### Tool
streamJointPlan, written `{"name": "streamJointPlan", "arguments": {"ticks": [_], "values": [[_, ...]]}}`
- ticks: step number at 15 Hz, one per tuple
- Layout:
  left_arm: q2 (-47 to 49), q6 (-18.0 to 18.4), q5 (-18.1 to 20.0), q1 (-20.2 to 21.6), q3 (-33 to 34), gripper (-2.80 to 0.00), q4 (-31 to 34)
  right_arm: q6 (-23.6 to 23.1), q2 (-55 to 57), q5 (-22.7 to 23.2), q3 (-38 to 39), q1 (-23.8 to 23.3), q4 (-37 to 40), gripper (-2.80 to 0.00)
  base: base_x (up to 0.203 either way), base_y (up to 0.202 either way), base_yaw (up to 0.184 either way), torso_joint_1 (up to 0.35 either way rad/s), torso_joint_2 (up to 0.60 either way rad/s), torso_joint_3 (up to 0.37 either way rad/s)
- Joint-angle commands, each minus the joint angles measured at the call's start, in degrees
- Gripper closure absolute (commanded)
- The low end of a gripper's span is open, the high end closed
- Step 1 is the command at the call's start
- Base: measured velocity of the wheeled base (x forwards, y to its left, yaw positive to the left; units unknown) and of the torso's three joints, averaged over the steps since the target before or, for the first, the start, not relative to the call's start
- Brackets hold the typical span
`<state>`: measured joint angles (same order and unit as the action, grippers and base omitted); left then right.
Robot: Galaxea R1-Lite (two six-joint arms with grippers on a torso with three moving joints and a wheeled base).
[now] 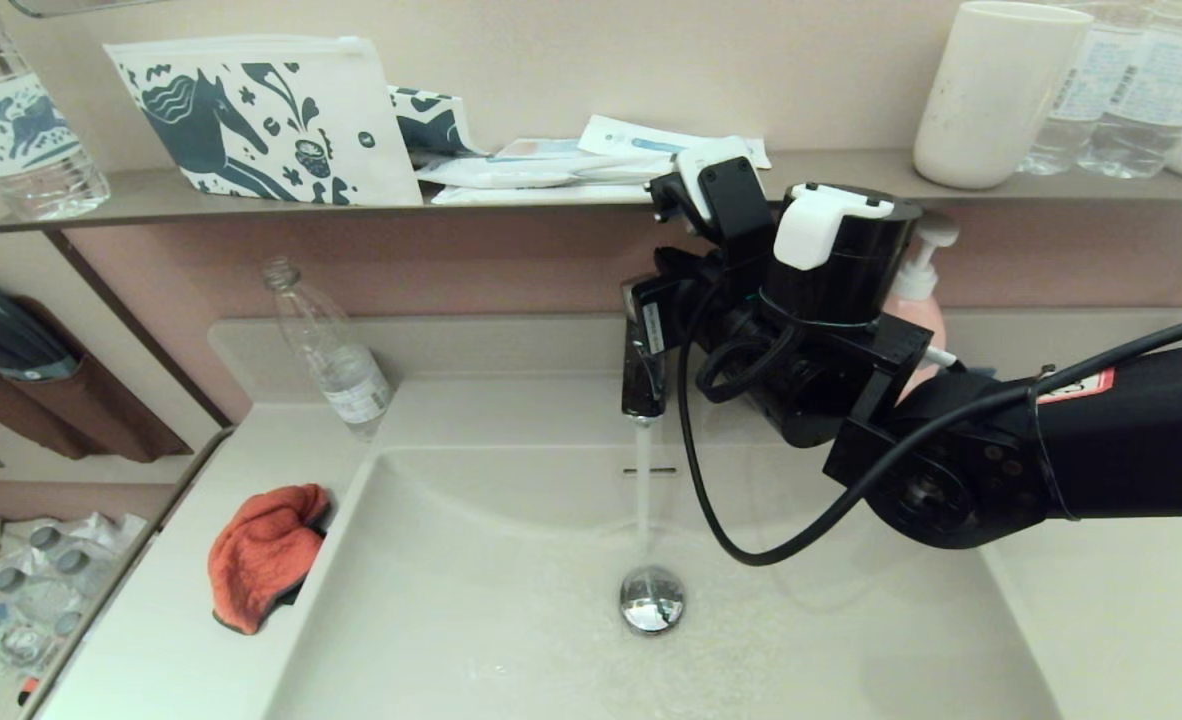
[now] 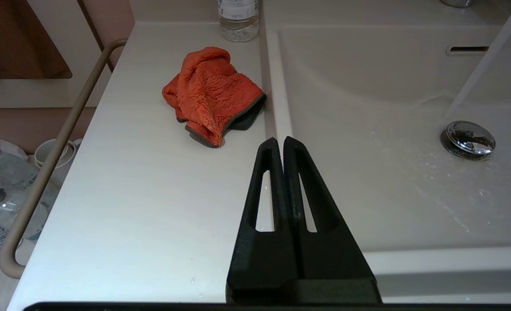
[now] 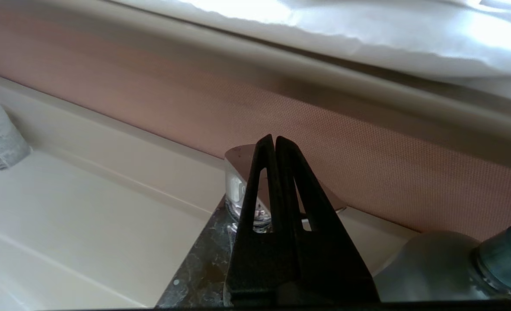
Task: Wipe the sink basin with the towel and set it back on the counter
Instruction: Turn off the faucet
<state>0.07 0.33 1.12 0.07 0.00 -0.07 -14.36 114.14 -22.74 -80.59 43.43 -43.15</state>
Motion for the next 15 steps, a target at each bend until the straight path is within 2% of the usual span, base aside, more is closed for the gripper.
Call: {"name": "streamJointPlan", "arguments": {"ticks": [1, 11, 15], "values": [[0.01, 0.02, 0.02, 0.01, 0.00, 0.00, -0.01, -0.31, 0.28, -0.20, 0.00, -0.50, 1.07, 0.00, 0.000, 0.000, 0.000, 0.000, 0.00, 0.000], [0.01, 0.02, 0.00, 0.01, 0.00, 0.00, -0.01, -0.32, -4.48, -1.78, 7.85, -0.77, 4.69, 0.00, 0.000, 0.000, 0.000, 0.000, 0.00, 0.000], [0.01, 0.02, -0.01, 0.01, 0.00, 0.00, -0.01, -0.23, -8.04, -3.43, 9.70, -0.72, 10.36, 0.00, 0.000, 0.000, 0.000, 0.000, 0.00, 0.000]]}}
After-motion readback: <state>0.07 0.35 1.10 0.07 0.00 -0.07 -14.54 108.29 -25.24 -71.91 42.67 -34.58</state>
